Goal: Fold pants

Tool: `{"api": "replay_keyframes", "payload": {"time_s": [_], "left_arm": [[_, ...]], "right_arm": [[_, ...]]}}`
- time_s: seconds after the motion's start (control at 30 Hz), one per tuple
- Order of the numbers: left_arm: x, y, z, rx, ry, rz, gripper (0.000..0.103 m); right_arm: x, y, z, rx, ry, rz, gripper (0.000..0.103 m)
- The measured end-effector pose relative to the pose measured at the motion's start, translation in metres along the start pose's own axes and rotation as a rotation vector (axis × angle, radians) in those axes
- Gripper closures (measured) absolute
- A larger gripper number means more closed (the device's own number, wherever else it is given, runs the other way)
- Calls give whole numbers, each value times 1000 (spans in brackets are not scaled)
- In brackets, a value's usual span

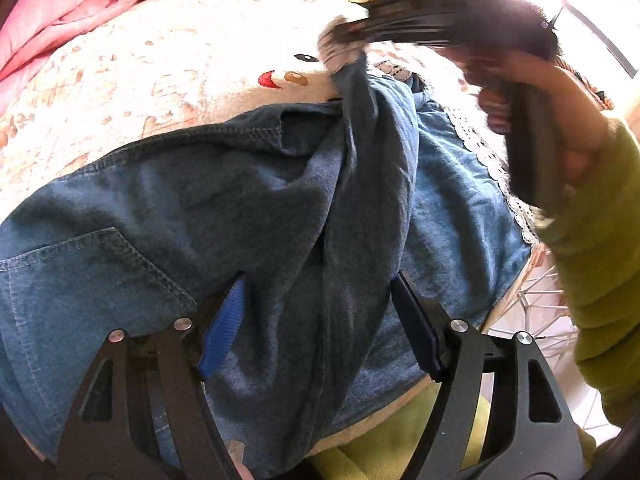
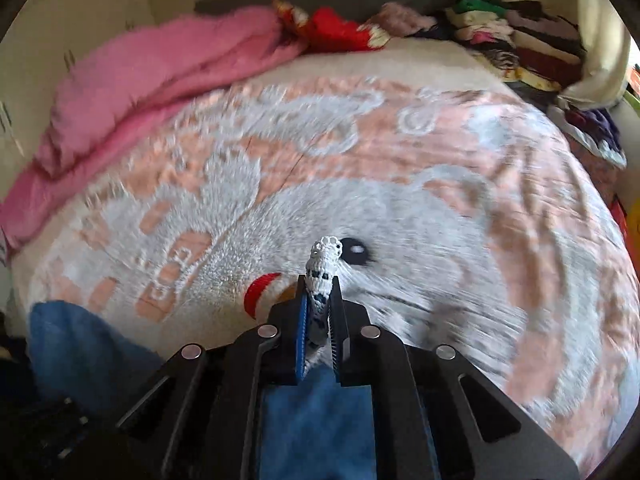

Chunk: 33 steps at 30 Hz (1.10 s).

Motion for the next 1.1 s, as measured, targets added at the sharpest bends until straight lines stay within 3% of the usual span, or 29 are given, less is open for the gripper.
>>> {"api": "replay_keyframes", "payload": {"time_s": [0.3,0.37,0.43,0.5,0.67,0.77,0.8,0.83,0.87,0.97,1.1], "left_arm": [[2,-8,1,23,-28,27,38],[10,-8,2,24,-34,49,40],[20,-3,1,25,-43,83,51],[24,-1,4,26,-48,110,54],[34,7,-6,44,-30,166,55],[39,8,-4,51,-60,205,56],[40,9,-1,47,-66,214,68],[42,10,3,33,-67,225,89],[42,11,6,24,-66,230,98],[41,17,11,-2,-78,266,103],[43,18,0,22,-94,308,103]], "right_arm": [[43,34,-95,122,34,132,94],[47,46,-106,125,39,153,94],[50,61,-115,123,39,178,94],[53,74,-122,121,39,206,94],[63,110,-137,109,19,308,94],[65,127,-142,95,12,343,94],[65,134,-145,95,13,358,94],[65,139,-146,91,11,368,94],[66,143,-147,90,8,379,94],[67,157,-148,77,-12,427,94],[65,175,-148,48,-25,461,94]]}}
Point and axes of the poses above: each gripper's, at about its wrist camera, not at the fingertips, and z roughly the way its jaws point, x to its right, y to its underside, the point moved 6 cm from there along z, roughly the way its jaws point, and after that the axes turned 10 degrees about -z, right-handed, at the moved point
